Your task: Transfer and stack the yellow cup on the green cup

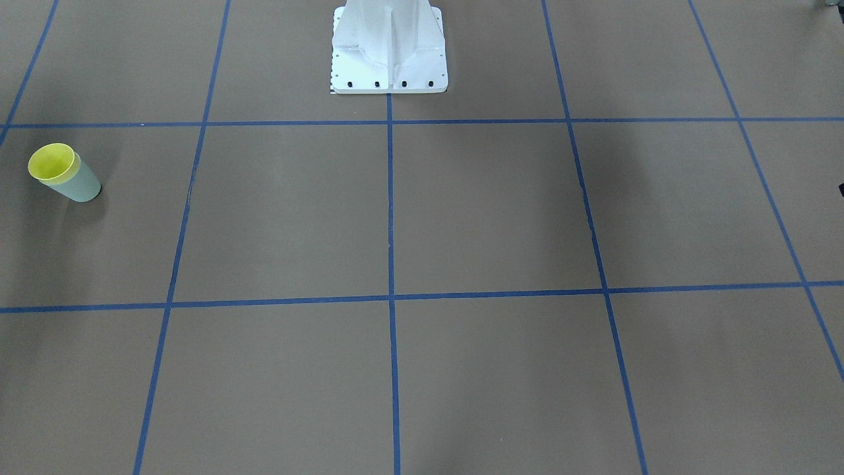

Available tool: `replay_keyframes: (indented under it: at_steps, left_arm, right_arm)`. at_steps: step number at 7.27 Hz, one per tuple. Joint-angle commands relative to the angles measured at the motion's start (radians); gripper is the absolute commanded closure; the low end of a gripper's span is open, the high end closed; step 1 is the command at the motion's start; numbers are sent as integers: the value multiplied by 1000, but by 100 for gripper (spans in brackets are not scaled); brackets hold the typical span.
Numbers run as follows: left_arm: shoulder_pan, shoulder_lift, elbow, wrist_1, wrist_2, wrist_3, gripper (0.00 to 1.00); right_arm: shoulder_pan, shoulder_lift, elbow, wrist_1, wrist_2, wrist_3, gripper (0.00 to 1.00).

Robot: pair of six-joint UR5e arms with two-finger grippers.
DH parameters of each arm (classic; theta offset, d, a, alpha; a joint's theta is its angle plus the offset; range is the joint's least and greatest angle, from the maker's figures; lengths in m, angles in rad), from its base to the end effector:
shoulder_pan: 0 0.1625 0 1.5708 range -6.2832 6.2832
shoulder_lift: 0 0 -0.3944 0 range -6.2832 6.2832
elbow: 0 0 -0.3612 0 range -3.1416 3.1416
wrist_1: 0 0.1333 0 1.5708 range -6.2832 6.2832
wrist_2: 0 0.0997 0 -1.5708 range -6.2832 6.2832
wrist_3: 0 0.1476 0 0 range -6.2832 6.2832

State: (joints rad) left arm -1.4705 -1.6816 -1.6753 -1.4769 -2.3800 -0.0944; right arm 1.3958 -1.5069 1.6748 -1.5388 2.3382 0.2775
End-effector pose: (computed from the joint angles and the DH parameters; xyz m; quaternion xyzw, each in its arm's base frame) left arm 0.0245 -0.5079 0.5663 0.0173 0.3965 0.0266 0.9175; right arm -0.0567 -0.4978 0.5801 0.0066 -0.3837 0.0100 0.9234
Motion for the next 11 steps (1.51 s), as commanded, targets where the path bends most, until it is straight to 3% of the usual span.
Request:
replay_keyframes:
  at_steps: [1,11]
  left_arm:
    - [6,-1,-1,0,-7,-4,0]
    - [21,-15,-9,-9,-1,5,0]
  right_arm:
    - [0,2,-10,-6,-3,5,0]
    - [25,-3,-3,-4,-43,2,0]
